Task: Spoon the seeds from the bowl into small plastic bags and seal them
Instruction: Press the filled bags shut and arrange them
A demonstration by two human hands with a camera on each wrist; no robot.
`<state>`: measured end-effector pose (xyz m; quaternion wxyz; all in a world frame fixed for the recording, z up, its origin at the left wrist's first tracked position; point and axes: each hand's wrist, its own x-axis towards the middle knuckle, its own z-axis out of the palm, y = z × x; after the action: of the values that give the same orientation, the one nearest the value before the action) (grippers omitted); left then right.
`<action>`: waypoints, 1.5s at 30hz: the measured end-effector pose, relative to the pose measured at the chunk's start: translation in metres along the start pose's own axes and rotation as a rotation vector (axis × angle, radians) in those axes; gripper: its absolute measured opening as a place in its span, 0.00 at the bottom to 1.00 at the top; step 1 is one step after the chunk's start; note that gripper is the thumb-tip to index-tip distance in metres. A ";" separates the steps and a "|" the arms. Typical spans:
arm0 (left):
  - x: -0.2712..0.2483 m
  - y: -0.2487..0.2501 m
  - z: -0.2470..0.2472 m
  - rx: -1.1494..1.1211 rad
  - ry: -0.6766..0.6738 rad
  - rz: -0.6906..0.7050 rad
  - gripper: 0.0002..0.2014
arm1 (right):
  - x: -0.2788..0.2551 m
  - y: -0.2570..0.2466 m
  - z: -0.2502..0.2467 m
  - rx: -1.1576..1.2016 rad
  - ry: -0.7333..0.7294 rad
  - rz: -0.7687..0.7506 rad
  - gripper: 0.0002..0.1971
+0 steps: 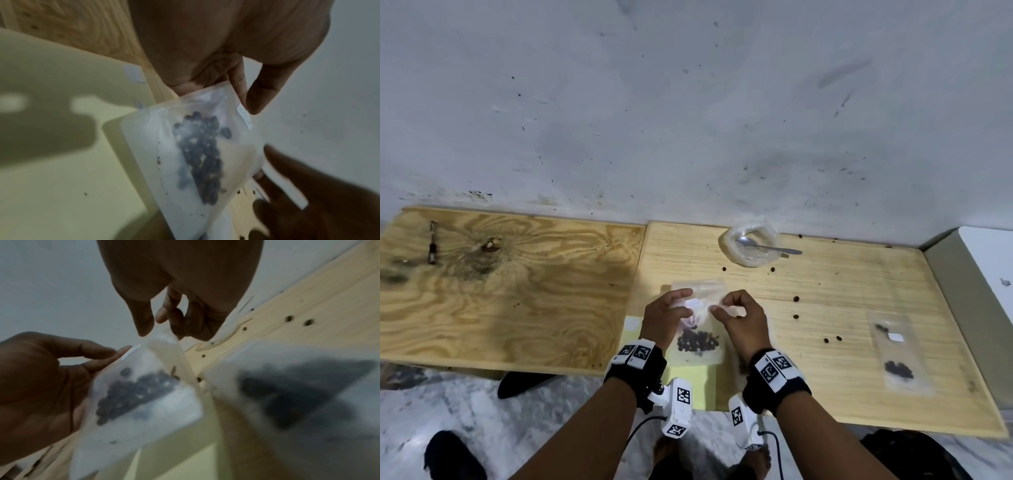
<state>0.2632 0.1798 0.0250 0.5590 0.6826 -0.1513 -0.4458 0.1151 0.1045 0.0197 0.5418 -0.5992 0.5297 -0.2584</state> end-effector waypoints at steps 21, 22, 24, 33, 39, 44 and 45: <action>-0.027 -0.063 0.291 0.448 -0.405 -0.102 0.20 | 0.004 0.097 -0.289 -0.258 0.335 0.310 0.11; -0.029 -0.069 0.311 0.456 -0.427 -0.115 0.21 | 0.005 0.103 -0.304 -0.286 0.368 0.318 0.10; -0.030 -0.077 0.340 0.459 -0.462 -0.138 0.22 | 0.008 0.112 -0.323 -0.359 0.401 0.326 0.10; -0.039 -0.088 0.383 0.552 -0.485 -0.239 0.23 | 0.016 0.151 -0.350 -0.533 0.223 0.376 0.19; -0.036 -0.065 0.352 0.428 -0.427 -0.184 0.12 | 0.003 0.131 -0.315 -0.441 0.361 0.118 0.10; -0.035 -0.041 0.274 0.362 -0.287 -0.089 0.07 | -0.002 0.112 -0.237 -0.305 -0.011 0.087 0.13; -0.035 -0.037 0.251 0.366 -0.232 -0.067 0.07 | -0.003 0.105 -0.219 -0.309 -0.076 0.091 0.13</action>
<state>0.0373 0.0592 0.0124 0.3893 0.7214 -0.2702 -0.5049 -0.1168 0.0408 -0.0151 0.4739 -0.6603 0.5688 -0.1261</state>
